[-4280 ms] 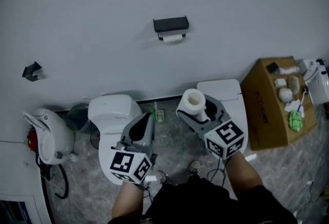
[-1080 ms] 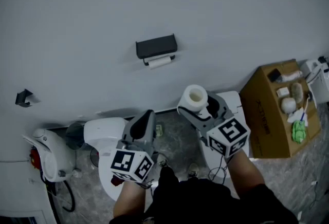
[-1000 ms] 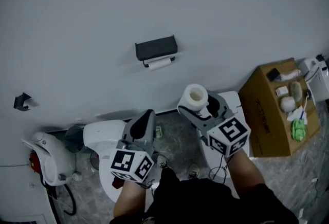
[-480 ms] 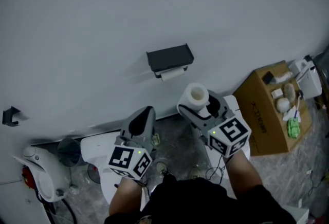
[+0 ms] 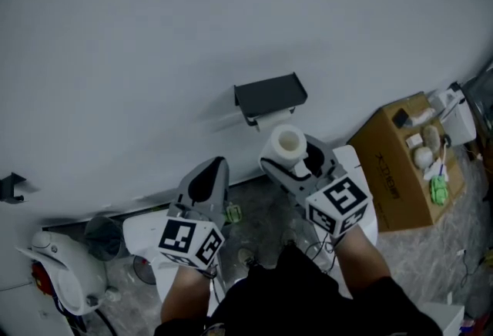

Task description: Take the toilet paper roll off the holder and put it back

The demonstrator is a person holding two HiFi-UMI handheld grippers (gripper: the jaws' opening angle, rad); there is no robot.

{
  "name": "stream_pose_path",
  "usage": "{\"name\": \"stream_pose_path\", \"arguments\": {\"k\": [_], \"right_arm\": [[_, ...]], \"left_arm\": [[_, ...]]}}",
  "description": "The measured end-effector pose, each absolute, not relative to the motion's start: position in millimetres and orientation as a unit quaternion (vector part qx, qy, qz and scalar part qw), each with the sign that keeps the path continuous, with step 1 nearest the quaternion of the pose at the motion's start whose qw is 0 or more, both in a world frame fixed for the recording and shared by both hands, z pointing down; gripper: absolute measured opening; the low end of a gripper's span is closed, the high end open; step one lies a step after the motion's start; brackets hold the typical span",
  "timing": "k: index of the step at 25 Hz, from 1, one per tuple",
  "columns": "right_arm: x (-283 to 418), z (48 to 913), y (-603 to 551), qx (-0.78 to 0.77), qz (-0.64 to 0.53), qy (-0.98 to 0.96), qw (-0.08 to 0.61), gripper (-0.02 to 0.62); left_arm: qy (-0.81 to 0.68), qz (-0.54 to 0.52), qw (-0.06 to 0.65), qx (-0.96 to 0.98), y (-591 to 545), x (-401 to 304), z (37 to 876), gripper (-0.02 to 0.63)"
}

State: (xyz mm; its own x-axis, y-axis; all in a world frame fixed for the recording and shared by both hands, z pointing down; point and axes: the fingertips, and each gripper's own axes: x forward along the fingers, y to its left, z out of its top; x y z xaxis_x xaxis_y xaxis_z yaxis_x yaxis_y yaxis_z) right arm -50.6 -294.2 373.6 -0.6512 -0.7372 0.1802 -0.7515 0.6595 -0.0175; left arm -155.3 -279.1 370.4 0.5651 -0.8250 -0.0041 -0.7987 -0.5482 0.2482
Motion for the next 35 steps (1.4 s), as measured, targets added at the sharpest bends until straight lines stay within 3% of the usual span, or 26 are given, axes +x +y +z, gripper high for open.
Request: {"name": "stream_pose_path", "arguments": {"k": [9,25,35], "right_arm": [[-54.4,362.0,-339.9,0.391,0.035,-0.917,0.066,0.308],[-1.2,333.1,-442.7,0.364,0.018,-0.931,0.033,0.308],[9.7,350.0,-481.8,0.355,0.018,-0.933,0.058,0.308]], "left_arm": [[-0.485,-0.061,0.103,0.866,-312.8,-162.2,366.6,0.005],[-0.515,-0.043,0.078,0.852,-386.4,-103.8,350.3,0.009],[-0.522,-0.036,0.081,0.848,-417.3,-86.7,357.8,0.064]]}}
